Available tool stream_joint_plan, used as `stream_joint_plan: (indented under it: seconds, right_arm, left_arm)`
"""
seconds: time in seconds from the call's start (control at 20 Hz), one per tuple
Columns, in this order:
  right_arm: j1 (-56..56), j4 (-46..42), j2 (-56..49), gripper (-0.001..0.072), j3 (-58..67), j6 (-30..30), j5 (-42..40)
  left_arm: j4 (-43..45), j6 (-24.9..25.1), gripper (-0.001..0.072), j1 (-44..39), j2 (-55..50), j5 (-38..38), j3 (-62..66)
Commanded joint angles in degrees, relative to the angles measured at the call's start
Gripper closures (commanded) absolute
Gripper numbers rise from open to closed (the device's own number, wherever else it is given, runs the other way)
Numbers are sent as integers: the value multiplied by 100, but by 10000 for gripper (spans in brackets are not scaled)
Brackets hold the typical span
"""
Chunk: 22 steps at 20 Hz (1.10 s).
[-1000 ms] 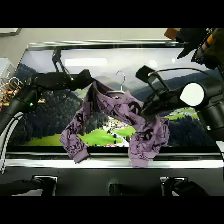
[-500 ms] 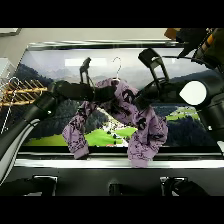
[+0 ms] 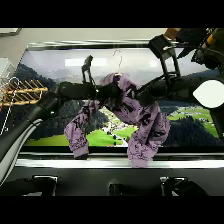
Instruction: Fold the clothes and pants, and hang the long-sleeved shirts on hangers.
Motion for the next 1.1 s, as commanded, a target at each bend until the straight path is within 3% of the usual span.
stream_joint_plan:
  seconds: [0.0, 0.2, 0.35, 0.75, 0.95, 1.05]
  right_arm:
    - [4, -922, 35, 670, 66, 988, -278]
    - [4, -1823, 35, 670, 367, 2024, -730]
    - [4, -2590, 37, 670, 874, 2599, -568]
    - [4, -4030, 66, 668, 2730, 2955, 1471]
    - [4, -4592, 422, 670, 2857, 3206, 1676]
    - [4, -5521, 492, 670, 2857, 3510, 2282]
  left_arm:
    - [28, 210, 158, 415, 382, 262, 37]
    - [31, 210, 158, 1084, 1086, 415, 37]
    - [33, 210, 158, 1447, 1449, 623, 37]
    - [68, 210, 167, 1591, 1685, 1499, 37]
    - [68, 210, 169, 1593, 1685, 1801, 37]
    - [68, 210, 168, 1591, 1685, 1888, 37]
